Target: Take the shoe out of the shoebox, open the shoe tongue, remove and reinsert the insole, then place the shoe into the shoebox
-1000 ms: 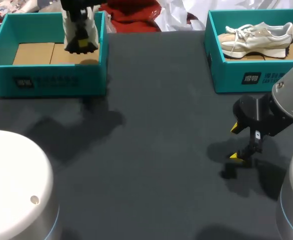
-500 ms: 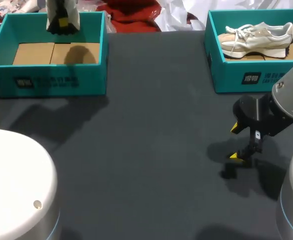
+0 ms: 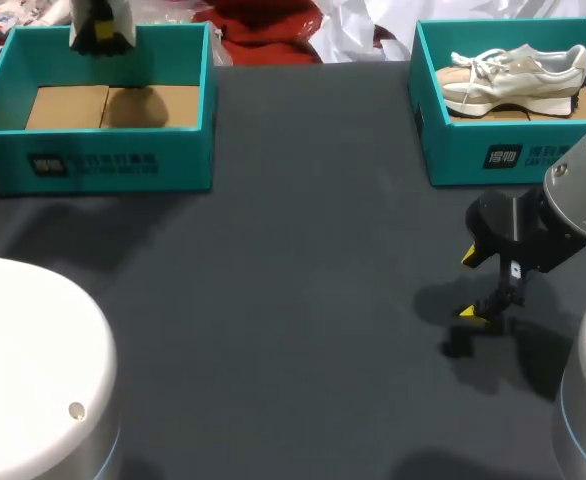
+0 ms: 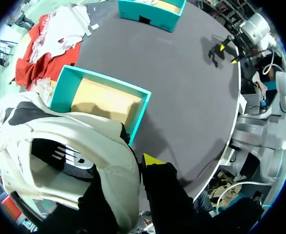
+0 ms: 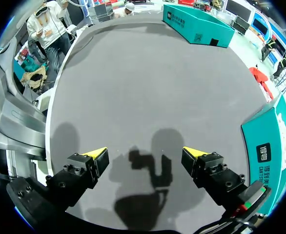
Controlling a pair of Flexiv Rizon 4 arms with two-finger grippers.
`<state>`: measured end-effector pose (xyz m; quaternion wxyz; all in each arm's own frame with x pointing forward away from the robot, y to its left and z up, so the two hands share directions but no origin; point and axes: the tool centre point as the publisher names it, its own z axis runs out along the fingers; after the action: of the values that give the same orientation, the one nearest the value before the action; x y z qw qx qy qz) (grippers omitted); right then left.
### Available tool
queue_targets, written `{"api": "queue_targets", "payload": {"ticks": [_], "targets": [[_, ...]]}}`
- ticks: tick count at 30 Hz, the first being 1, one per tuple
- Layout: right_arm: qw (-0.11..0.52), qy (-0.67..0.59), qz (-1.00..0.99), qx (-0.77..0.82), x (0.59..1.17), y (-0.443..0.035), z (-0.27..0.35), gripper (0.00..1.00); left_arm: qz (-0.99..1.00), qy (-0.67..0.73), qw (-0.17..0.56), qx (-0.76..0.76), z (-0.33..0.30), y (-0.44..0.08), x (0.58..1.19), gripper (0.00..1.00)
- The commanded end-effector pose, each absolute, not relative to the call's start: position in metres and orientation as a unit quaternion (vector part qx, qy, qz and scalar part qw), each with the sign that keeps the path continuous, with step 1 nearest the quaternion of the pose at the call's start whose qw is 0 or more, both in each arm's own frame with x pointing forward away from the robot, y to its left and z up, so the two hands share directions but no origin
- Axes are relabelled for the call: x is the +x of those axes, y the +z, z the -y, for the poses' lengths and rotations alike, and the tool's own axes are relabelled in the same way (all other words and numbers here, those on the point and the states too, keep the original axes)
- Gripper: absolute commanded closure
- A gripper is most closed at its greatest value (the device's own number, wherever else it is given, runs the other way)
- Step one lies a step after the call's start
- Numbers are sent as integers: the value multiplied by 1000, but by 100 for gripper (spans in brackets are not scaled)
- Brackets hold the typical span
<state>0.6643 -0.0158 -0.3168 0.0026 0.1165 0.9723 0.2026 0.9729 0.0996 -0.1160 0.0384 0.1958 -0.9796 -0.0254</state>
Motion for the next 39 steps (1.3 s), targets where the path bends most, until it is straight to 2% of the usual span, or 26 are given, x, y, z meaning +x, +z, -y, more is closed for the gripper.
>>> {"api": "queue_targets", "payload": {"ticks": [1,5,18,26,31,36,39], "targets": [[4,201,-972,117,663,-317,16,0,978,-25,53,200,-121,-111,995,100],[4,201,-972,117,663,-317,16,0,986,-58,36,149,-141,-116,1007,100],[4,201,-972,117,663,-317,16,0,986,-58,36,149,-141,-116,1007,100],[4,201,-972,117,663,-317,16,0,981,-53,73,173,-207,-136,1028,100],[4,201,-972,117,663,-317,16,0,981,-50,67,174,-226,-144,1028,100],[4,201,-972,117,663,-317,16,0,990,-52,67,113,-239,-147,1030,100],[4,201,-972,117,663,-317,16,0,997,-60,43,3,-250,-154,1026,100]]}}
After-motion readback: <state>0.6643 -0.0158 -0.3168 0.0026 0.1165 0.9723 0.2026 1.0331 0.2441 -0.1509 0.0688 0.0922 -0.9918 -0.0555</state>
